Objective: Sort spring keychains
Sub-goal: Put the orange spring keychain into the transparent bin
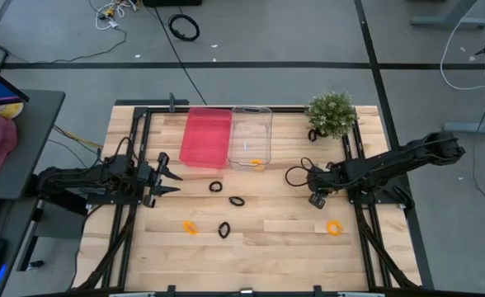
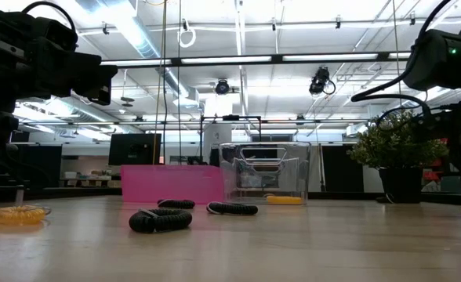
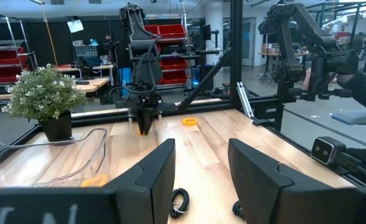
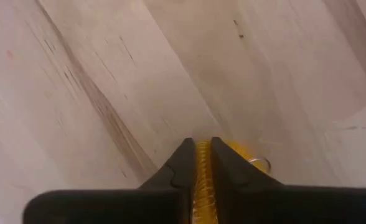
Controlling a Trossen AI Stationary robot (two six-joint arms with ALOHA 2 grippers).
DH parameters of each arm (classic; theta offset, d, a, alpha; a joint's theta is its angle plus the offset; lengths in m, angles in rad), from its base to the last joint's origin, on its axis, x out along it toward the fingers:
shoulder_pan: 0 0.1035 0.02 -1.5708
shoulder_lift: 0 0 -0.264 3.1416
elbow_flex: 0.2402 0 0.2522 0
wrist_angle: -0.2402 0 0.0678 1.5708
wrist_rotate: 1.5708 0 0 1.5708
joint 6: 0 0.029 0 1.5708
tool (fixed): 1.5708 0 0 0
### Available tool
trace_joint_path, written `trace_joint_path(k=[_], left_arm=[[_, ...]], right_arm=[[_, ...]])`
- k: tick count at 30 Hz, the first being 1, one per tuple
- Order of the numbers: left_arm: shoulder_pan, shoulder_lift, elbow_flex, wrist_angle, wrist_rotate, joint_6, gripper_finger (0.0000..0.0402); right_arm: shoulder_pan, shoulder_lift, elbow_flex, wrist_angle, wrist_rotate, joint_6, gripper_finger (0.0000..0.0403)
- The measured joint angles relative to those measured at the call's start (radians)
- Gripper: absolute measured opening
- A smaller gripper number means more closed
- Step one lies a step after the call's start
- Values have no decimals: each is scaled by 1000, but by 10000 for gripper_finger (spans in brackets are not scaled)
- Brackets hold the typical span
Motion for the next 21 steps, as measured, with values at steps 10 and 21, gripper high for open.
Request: trace_joint_path(k=[10, 21], left_arm=[[0, 0, 0, 0, 0, 0, 154], [0, 0, 0, 0, 0, 0, 154]], right_arm=[[2, 2, 99, 8, -26, -128, 15], [2, 1, 192, 427, 106, -433, 15]])
